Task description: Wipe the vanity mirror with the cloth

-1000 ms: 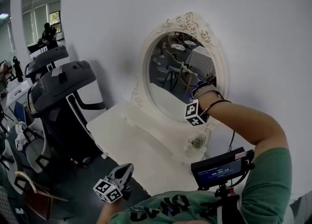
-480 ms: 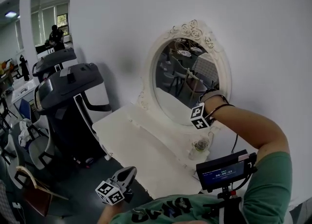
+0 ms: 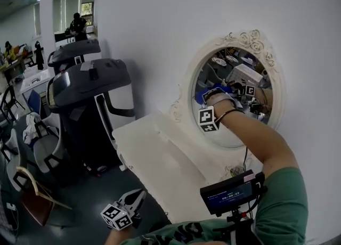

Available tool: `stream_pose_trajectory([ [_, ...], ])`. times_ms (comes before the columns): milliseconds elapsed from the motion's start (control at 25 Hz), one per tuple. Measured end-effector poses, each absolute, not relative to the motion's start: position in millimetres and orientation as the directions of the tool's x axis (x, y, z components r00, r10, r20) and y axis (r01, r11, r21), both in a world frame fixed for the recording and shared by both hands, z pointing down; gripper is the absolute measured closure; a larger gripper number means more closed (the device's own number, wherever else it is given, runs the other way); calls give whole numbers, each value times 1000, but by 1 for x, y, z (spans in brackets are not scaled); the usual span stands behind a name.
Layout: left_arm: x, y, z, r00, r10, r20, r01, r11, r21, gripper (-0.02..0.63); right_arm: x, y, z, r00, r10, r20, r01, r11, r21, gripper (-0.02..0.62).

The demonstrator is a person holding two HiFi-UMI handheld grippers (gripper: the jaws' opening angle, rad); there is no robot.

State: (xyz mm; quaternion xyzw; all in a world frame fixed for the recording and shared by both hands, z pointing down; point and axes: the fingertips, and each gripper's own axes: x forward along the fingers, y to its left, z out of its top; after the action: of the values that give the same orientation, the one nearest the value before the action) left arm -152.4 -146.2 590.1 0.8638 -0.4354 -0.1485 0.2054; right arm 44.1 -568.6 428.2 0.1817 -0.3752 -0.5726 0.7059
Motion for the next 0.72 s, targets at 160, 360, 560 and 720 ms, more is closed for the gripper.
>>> stream_pose_trajectory([
  [160,-191,-154,607,527,-849,-44,-720,-473,507,600,18,-639,425,69,-969,237,684,219,696,521],
  [360,-219,-165,625,486,-874,-19,-735,-421,532,600,-17,-688,429,54,-981,188,703,171,691,520],
  [560,-228,-177,634,481,-877,-15,-730,-410,547,600,-20,-702,434,73,-980,184,712,181,678,522],
  [720,-224,-182,629,499,-866,-19,-722,-428,544,600,-14,-696,438,131,-966,222,698,249,671,522],
])
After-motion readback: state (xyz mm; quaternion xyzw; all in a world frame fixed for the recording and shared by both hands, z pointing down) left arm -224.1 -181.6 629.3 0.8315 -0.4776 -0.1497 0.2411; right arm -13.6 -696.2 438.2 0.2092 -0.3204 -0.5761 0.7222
